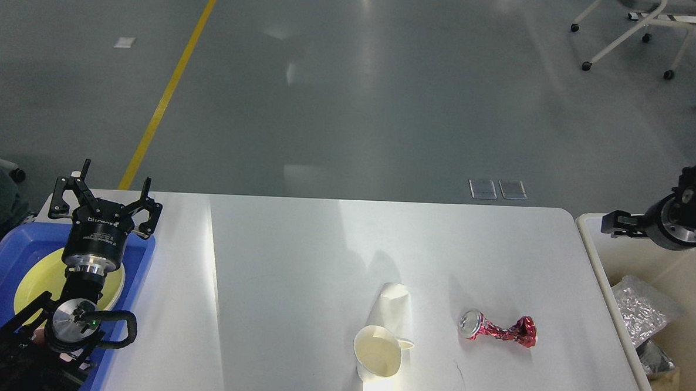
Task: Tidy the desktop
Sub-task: 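Raise the right gripper and move it down to the white paper cup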
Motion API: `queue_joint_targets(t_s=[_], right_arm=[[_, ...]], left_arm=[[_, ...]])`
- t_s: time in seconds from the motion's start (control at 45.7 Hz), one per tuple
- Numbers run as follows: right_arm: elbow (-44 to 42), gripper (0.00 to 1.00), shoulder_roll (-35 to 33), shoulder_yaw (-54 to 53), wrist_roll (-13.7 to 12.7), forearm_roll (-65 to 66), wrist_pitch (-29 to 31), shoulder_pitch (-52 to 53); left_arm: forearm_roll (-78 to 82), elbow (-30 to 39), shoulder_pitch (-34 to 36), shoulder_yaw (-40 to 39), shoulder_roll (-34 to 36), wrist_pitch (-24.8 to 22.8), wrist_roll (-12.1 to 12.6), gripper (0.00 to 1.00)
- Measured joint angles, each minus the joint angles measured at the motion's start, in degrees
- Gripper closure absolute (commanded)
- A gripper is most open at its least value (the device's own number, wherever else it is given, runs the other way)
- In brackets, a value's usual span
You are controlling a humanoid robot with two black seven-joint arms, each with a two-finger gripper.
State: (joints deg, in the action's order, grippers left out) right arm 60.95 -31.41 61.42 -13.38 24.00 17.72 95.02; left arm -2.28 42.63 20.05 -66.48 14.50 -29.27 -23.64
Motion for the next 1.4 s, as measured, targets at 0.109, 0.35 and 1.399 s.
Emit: queue_joint_targets(t_s=[0.109,0.35,1.399], right_arm=[[6.49,0.00,2.32,1.79,-0.06,-2.58,11.25,10.43],[13.41,0.00,6.07,2.08,-0.10,-11.12,31.04,26.81],[33.22,0.01,18.26,-0.31,-0.04,-25.85,26.51,43.59]], left_arm=[[-0.01,0.00,0.00,0.00,0.00,0.00,0.00,0.03],[-0.01,0.00,-0.07,0.04,0.00,0.00,0.00,0.03],[-0.01,0.01,0.01,-0.02,0.01,0.00,0.01,0.03]])
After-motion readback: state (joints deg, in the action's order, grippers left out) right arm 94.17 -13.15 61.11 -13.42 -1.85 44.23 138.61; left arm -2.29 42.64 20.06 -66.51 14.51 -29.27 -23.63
